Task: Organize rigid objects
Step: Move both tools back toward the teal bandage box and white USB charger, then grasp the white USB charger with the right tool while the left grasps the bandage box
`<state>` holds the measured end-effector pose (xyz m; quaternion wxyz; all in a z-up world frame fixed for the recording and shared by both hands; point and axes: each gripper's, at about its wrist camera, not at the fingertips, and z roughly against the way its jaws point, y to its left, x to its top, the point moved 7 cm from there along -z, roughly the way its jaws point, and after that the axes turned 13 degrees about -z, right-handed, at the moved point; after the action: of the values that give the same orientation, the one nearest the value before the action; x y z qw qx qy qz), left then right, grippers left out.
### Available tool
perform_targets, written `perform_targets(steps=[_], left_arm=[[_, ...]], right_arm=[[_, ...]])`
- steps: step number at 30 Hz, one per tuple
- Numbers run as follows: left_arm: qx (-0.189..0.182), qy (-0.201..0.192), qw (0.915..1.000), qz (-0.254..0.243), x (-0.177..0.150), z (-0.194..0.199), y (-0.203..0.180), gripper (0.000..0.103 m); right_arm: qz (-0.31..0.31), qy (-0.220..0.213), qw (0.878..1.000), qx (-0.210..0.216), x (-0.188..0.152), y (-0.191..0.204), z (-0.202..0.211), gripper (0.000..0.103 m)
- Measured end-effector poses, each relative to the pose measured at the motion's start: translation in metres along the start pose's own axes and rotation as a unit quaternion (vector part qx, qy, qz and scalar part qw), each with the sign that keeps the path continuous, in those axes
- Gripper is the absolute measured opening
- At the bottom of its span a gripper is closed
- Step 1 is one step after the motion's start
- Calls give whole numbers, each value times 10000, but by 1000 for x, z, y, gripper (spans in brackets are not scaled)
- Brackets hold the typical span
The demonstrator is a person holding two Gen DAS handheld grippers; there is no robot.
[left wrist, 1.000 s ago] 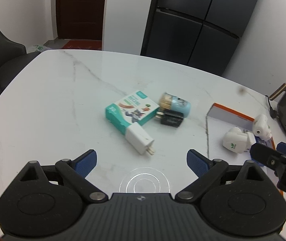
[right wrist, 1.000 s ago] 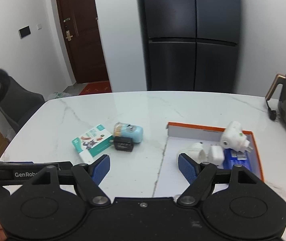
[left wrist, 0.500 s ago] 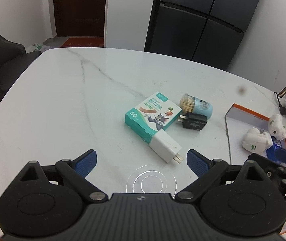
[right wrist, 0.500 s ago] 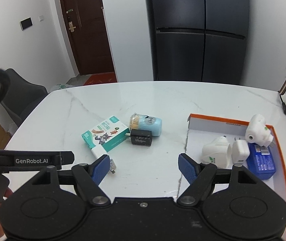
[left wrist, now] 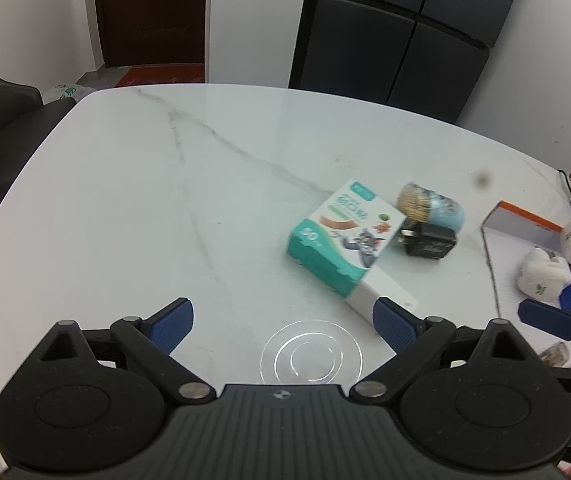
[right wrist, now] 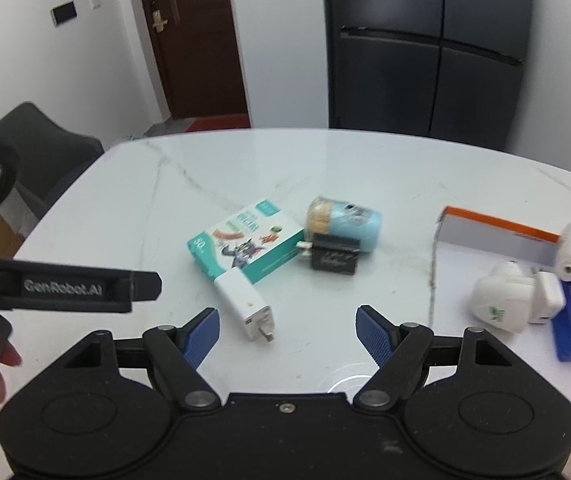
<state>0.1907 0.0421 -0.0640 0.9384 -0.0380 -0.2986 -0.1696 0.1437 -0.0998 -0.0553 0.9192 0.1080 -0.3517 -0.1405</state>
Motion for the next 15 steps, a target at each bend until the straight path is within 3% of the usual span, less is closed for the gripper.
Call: perform_targets(steps=[11, 13, 15], left_arm=[[-63, 128, 9999, -15, 1, -18, 28, 99], [-96, 130, 9998, -66, 4, -21, 29, 99], [-156, 117, 9997, -156, 9, -25, 27, 100]], right_arm=[[594, 257, 9976, 243, 0, 32, -63, 87], [669, 282, 9969, 288, 0, 35, -73, 79], [645, 346, 9968, 317, -1, 35, -82, 63]])
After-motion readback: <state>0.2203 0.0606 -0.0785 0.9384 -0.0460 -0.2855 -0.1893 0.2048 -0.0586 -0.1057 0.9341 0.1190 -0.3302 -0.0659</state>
